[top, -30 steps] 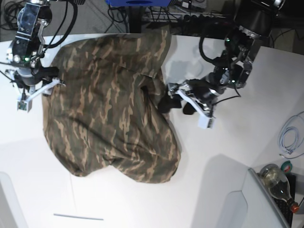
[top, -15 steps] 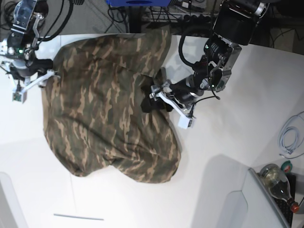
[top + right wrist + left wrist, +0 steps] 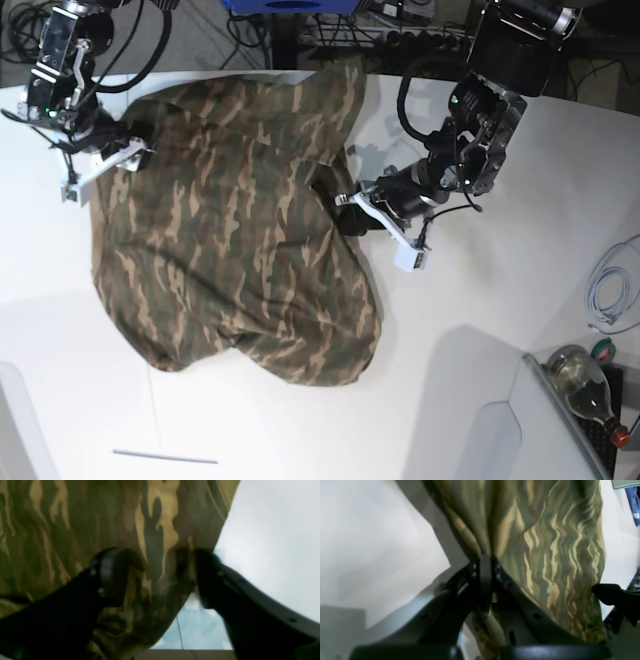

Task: Layout the t-shirt on the table in an organized manner, then fold the t-shirt properly
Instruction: 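Grasp the shirt edge with both grippers and lift it, then swing the lifted shirt up and lay it flat across the table, then grasp the shirt hem with the left gripper and pull it outward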

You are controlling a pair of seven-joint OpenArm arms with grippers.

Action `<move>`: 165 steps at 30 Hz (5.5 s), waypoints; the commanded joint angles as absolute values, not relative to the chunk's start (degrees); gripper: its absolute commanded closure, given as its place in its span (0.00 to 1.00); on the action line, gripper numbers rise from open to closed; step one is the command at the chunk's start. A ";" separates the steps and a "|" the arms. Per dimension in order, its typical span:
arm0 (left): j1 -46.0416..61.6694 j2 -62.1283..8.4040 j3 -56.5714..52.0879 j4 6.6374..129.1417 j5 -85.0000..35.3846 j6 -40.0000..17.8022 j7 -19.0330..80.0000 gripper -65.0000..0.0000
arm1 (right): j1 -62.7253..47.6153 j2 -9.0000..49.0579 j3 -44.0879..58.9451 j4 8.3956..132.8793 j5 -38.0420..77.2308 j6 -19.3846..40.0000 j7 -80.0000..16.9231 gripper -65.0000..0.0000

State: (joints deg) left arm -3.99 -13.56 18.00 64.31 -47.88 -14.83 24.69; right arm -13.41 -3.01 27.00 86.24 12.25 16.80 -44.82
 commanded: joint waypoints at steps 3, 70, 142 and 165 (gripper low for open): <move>-4.18 -14.73 17.80 66.86 -48.48 -15.34 23.78 1.00 | -13.32 -2.68 27.12 86.64 12.70 22.64 -44.09 0.18; -55.60 -5.58 35.38 53.14 -48.48 17.01 33.10 1.00 | 39.34 21.76 20.97 58.33 18.51 34.68 -47.34 1.00; -31.60 -0.84 8.40 41.45 -25.10 15.25 20.70 0.41 | -12.26 14.11 37.93 80.31 18.51 35.21 -44.09 1.00; -35.21 0.31 14.11 25.54 -25.10 11.65 9.45 1.00 | -12.00 14.02 37.93 80.31 18.51 35.21 -44.00 1.00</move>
State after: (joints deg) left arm -33.45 0.16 14.06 24.84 -25.50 11.77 10.68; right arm -12.29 12.99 37.60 79.33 17.98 34.98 -44.97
